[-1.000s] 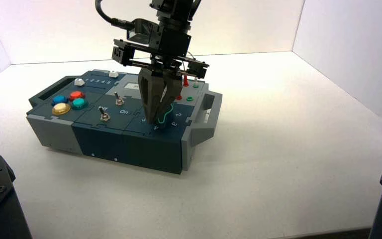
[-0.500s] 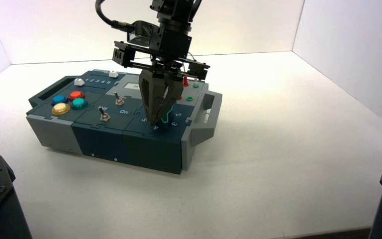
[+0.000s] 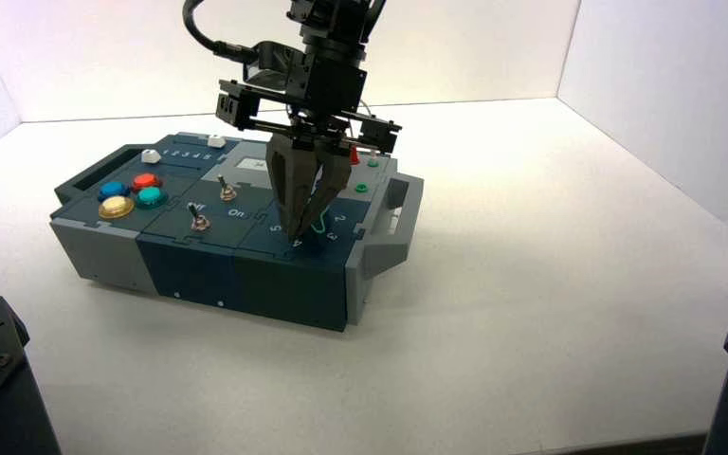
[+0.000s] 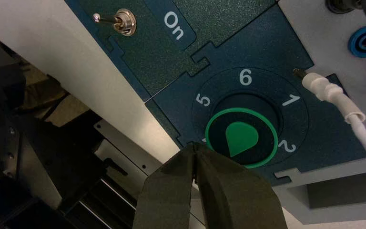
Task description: Turn the knob to position 3.
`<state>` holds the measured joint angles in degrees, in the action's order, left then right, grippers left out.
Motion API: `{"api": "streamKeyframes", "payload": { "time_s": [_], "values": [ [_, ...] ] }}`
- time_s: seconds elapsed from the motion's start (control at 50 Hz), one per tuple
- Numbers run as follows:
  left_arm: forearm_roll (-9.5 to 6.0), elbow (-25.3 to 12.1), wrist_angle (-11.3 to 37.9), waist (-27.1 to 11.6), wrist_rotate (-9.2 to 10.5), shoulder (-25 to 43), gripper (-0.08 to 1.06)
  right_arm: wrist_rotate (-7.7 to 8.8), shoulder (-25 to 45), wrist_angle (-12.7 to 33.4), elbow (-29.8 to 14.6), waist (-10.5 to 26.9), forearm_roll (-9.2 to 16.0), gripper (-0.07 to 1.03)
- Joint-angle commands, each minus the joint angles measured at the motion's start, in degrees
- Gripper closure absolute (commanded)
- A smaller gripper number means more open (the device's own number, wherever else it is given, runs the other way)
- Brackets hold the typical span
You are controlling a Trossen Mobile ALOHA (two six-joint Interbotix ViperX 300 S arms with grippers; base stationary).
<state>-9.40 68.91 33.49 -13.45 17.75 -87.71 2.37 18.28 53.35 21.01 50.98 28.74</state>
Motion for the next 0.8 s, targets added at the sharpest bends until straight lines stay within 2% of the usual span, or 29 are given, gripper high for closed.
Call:
{"api": "streamKeyframes", "payload": {
  "time_s": [0.02,0.8],
  "values": [
    [0.09,-1.76,-0.7,-0.18,-0.18,1.23,1.01,0.09,-1.85,0.09,-0.26,-0.35,0.0,0.99],
    [0.18,-1.76,-0.7,-0.09,-0.53,1.23,1.01,0.18,-1.93,0.09,-0.53,0.0,0.0,0.98]
  ]
}}
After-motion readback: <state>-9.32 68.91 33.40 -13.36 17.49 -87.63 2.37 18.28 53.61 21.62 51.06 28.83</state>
